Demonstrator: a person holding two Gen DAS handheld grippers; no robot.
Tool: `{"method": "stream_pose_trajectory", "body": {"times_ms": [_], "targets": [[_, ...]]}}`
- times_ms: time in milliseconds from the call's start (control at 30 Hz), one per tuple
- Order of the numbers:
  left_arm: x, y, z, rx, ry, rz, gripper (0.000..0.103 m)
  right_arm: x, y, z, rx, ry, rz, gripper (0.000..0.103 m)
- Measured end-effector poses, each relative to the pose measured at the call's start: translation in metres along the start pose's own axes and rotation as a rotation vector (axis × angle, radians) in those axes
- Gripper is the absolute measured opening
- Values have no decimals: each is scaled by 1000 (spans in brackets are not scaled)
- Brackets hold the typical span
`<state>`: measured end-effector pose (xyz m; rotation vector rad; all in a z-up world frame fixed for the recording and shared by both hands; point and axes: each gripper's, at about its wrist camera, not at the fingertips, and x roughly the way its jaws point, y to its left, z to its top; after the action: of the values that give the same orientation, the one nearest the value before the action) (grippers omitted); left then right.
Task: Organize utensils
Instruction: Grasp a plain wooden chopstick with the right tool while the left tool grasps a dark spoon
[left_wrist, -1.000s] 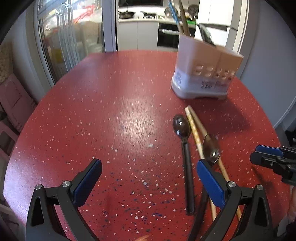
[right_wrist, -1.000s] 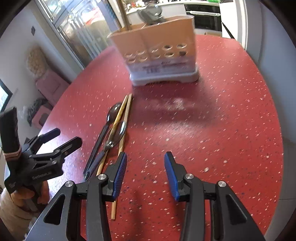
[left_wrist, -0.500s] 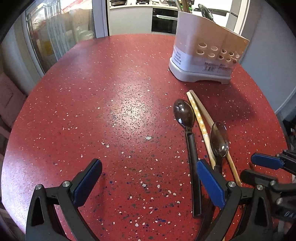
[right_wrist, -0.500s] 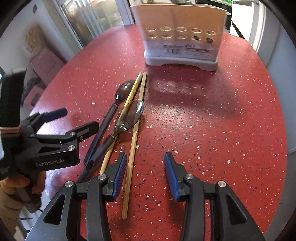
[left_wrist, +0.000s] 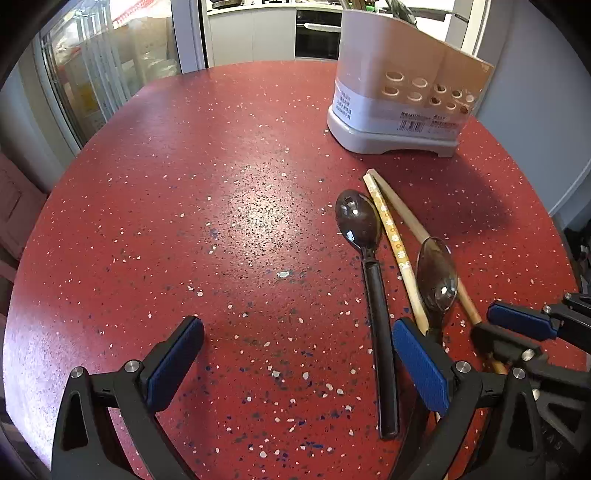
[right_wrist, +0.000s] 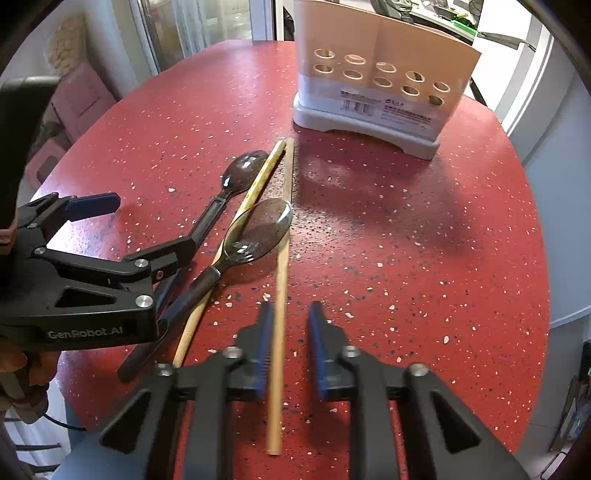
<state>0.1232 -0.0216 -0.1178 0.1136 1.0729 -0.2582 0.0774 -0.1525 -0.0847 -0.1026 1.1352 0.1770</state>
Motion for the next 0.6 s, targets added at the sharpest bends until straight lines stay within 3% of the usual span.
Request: {"method": "stream_pose_trajectory", "body": {"times_ms": [333, 467, 600], "targets": [[12, -11, 25, 22, 21, 6, 103, -2, -14, -2, 53, 4, 31, 7], [12, -20, 37, 65, 37, -15, 78, -2, -19, -4, 70, 21, 49, 7], [13, -31, 44, 98, 49, -19, 71, -4, -24, -3, 89, 71, 95, 7]]}}
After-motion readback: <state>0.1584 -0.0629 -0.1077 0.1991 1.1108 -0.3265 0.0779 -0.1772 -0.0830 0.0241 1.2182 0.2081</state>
